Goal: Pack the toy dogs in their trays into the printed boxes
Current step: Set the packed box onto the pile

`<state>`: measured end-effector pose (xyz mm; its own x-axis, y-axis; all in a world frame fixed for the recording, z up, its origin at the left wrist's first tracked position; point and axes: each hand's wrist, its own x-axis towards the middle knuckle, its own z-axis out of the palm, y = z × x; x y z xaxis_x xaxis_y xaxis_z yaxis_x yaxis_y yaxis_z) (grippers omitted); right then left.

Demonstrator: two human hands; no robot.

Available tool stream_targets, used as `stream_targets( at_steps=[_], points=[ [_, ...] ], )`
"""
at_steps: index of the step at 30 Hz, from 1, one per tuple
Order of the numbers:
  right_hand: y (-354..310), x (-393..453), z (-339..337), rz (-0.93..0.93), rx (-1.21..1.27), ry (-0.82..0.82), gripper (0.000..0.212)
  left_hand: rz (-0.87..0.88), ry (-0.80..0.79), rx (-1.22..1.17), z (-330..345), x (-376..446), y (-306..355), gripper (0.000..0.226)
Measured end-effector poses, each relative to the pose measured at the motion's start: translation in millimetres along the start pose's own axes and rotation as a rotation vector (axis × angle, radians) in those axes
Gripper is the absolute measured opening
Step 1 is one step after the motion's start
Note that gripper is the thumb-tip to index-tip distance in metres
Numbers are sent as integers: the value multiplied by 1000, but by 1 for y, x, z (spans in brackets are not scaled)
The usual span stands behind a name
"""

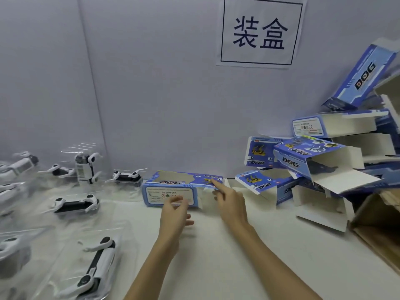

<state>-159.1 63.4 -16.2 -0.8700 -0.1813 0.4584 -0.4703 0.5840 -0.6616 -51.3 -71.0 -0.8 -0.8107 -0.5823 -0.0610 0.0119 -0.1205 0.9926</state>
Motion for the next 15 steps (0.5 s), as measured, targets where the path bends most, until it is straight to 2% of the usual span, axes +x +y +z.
stream_targets(
  at_steps=[3,6,8,10,15],
  points=[
    [3,-4,-19,108,458,140,42,272,164,297,-6,2,-4,48],
    [11,-8,-49,192,710,241,35,475,228,643,-14,0,-1,81],
    [17,-11,-69,249,773,260,33,506,122,782,-14,-2,1,91],
    [23,-13,-85,271,805,211,30,520,-42,850,-13,-3,0,98],
    [29,-21,-107,184,946,80,33,434,-417,712,-12,-2,-4,111]
  ],
)
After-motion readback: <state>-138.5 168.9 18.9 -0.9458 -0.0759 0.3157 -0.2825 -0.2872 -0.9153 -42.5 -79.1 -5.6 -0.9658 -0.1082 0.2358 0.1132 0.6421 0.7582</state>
